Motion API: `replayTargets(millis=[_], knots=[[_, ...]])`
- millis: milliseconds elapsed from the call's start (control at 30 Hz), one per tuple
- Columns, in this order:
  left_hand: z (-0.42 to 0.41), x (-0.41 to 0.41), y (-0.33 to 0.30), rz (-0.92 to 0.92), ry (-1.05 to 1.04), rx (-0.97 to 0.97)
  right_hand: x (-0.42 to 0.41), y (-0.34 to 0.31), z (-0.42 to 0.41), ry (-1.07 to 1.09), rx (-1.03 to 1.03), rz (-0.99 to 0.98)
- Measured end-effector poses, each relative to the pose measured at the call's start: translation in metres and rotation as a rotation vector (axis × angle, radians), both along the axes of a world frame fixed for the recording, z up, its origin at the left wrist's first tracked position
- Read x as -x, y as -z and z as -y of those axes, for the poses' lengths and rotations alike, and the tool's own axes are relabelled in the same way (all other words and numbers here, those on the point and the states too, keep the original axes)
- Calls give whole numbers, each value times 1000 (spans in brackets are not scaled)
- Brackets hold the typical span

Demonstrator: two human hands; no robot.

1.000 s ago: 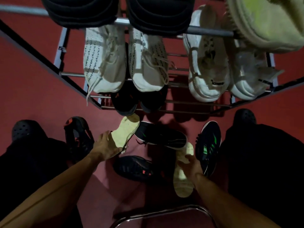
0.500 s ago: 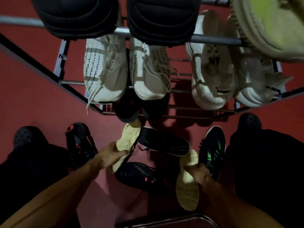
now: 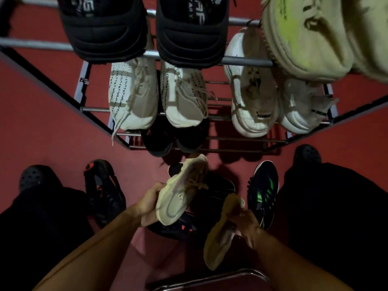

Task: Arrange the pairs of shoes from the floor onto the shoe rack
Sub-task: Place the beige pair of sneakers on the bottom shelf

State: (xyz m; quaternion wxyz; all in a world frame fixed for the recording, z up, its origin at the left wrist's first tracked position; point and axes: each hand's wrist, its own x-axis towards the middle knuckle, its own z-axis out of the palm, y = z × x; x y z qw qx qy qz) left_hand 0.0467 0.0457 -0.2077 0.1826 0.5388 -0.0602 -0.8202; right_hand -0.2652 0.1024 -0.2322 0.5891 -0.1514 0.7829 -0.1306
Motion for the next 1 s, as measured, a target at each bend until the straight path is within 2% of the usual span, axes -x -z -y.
replayTargets(millis=[67,133,167,200,300,433,567,700,767,900,1000], knots=[[0,16,2,153,82,-34,-2,-8,0,-6,17,-11],[-5,19,11,418,258,51,-5,-17,1,-17,42,-17],[-9,17,18,490,370,117,-6,-21,2,-23,61,-11],[-13,14,24,502,453,168,-8,-24,5,-32,80,-18],[-24,8,23,476,523,243,-17,-32,21,-30,134,-49],[-33,3,18,490,497,233,-47,-44,62,24,299,43],[-35,-5,25,517,465,215,-59,-54,83,-70,368,110],[-35,-2,29,573,381,168,-51,-42,60,-56,285,-43],[-37,0,30,587,355,151,-48,-34,37,20,186,-125],[-46,5,38,580,325,109,-61,-20,-1,104,-147,110],[-52,6,43,546,352,96,-72,-5,-13,125,-236,231]])
